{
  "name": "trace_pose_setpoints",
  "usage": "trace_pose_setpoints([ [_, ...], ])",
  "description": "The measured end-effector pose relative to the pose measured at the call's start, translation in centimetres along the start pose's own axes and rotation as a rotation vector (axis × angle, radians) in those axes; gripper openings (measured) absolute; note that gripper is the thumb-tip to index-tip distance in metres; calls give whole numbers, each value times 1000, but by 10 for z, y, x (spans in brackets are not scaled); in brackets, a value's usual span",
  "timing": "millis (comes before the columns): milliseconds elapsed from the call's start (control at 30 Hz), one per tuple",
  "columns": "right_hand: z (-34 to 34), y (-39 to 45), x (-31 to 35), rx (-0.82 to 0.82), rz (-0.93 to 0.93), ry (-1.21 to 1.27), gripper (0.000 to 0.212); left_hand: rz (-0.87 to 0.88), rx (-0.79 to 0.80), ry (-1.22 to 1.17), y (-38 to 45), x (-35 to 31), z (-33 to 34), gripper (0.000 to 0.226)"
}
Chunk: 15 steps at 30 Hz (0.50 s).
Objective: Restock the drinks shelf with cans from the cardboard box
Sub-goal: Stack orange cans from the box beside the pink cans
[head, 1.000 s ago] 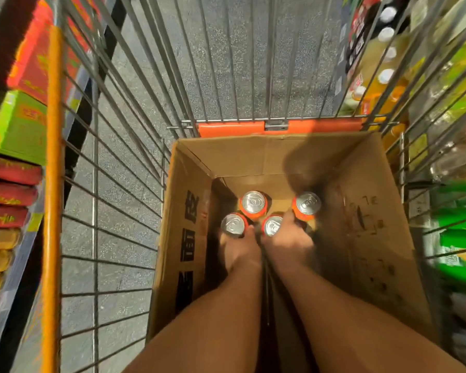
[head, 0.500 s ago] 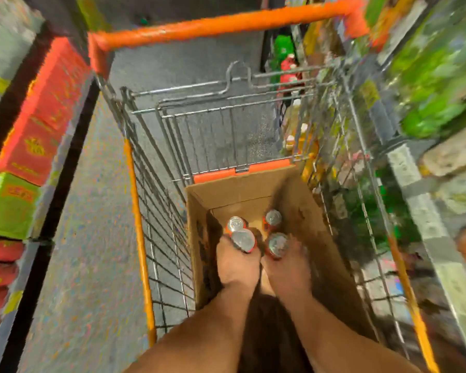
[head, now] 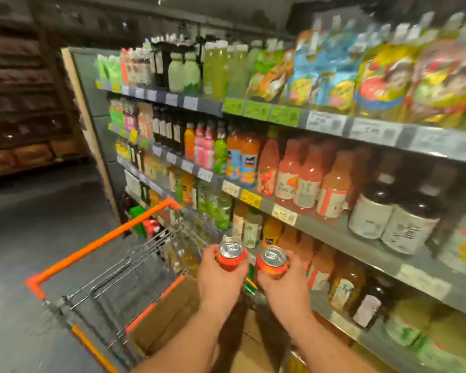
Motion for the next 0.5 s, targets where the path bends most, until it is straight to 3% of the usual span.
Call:
trace_pose_setpoints([
  [233,-199,-30,53,-331,-87,38,54,307,177,-241,-54,-183,84,67],
  [367,-311,-61,59,-505,-153,76,46,408,290,-350,-109,-267,129,51],
  [500,-402,-91,63,-642,-178,74,45,461,345,-455,-159,-348,163,50],
])
Point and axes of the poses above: each hand's wrist, its own y-axis towards the middle knuckle, its own z-axis out of the palm, x = y × z, the point moved 3 cm from there along y, towards the middle knuckle, and after that the axes turned 12 degrees about z, right-handed, at the moved point
